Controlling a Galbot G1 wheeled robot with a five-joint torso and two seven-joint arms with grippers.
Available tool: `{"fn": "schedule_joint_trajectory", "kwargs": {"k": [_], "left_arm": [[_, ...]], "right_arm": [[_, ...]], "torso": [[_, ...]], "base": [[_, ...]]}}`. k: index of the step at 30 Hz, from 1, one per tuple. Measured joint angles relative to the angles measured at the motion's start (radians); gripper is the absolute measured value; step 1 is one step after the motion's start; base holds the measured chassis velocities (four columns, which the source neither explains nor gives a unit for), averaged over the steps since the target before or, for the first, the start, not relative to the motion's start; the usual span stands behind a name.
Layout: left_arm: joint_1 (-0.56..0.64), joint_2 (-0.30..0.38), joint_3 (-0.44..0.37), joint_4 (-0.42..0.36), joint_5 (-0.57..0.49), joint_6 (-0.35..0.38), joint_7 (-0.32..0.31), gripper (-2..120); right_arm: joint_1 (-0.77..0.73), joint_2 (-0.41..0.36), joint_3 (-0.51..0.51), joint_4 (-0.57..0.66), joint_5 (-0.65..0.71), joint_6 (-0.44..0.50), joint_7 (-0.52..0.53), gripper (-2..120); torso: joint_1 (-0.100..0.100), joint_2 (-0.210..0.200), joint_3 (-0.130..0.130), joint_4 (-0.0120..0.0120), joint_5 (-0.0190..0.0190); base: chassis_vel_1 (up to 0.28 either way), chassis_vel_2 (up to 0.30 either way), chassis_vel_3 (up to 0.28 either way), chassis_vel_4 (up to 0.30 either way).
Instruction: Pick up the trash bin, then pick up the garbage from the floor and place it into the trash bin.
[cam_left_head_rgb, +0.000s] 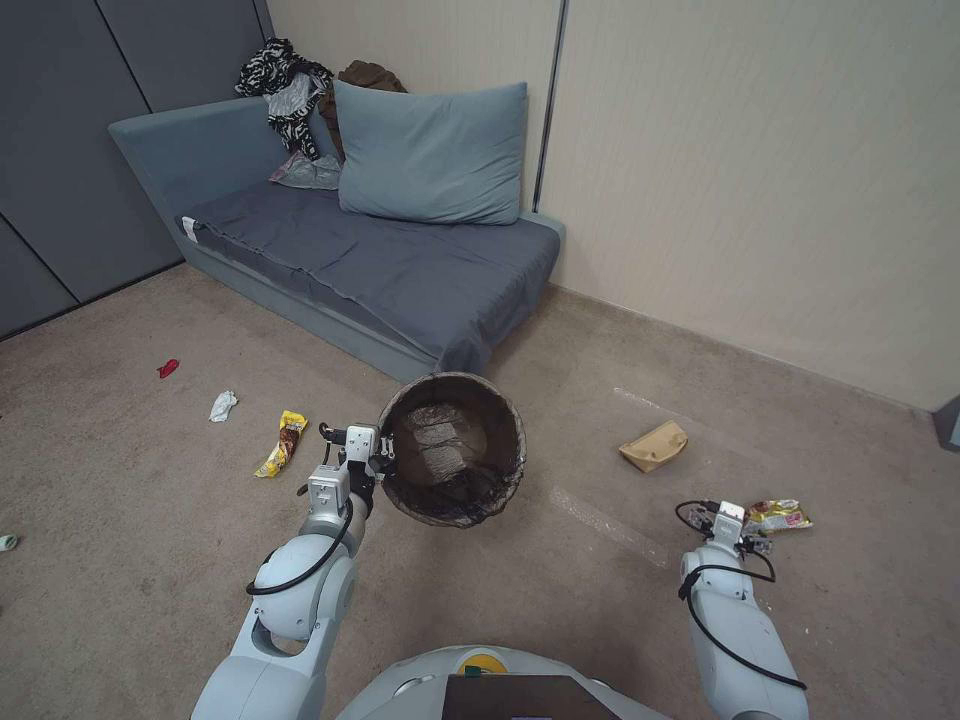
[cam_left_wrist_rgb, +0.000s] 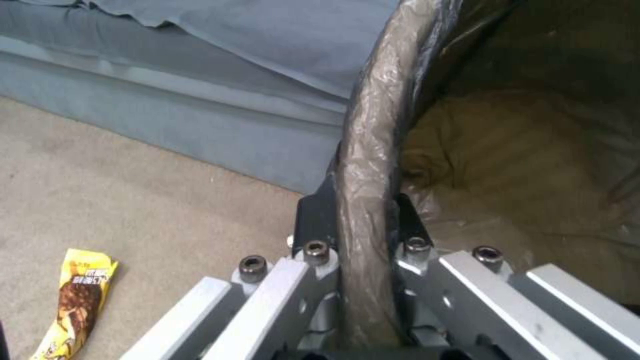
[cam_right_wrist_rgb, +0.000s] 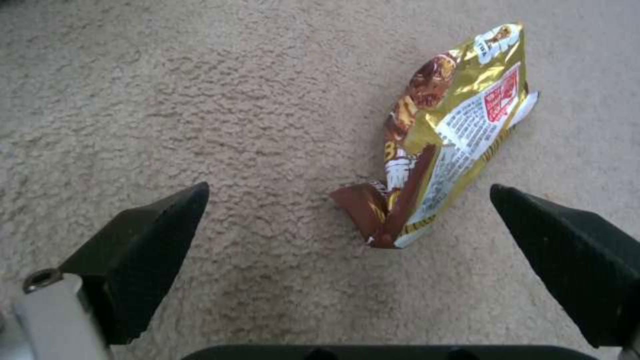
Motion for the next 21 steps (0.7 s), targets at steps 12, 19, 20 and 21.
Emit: {"fn": "schedule_joint_trajectory", "kwargs": {"k": [12, 19, 20, 21], "left_arm": [[0.001, 0.0, 0.0, 0.002, 0.001, 0.0, 0.0, 3], [0.003, 0.004, -0.002, 0.002, 0.001, 0.0, 0.0, 3], [0.003, 0.004, -0.002, 0.002, 0.001, 0.0, 0.0, 3], [0.004, 0.004, -0.002, 0.002, 0.002, 0.0, 0.0, 3]], "right_arm": [[0.022, -0.022, 0.011, -0.074, 0.005, 0.028, 0.003, 100], [0.038, -0.036, 0.014, -0.131, 0.005, 0.074, -0.012, 100], [0.041, -0.038, 0.014, -0.137, 0.005, 0.081, -0.015, 100], [0.046, -0.039, 0.014, -0.144, 0.005, 0.086, -0.018, 100]], "torso": [[0.0, 0.0, 0.0, 0.0, 0.0], [0.0, 0.0, 0.0, -0.0001, -0.0001], [0.0, 0.0, 0.0, -0.0001, -0.0001], [0.0, 0.0, 0.0, -0.0002, -0.0001]], "base": [[0.0, 0.0, 0.0, 0.0], [0.0, 0.0, 0.0, 0.0], [0.0, 0.0, 0.0, 0.0], [0.0, 0.0, 0.0, 0.0]]}}
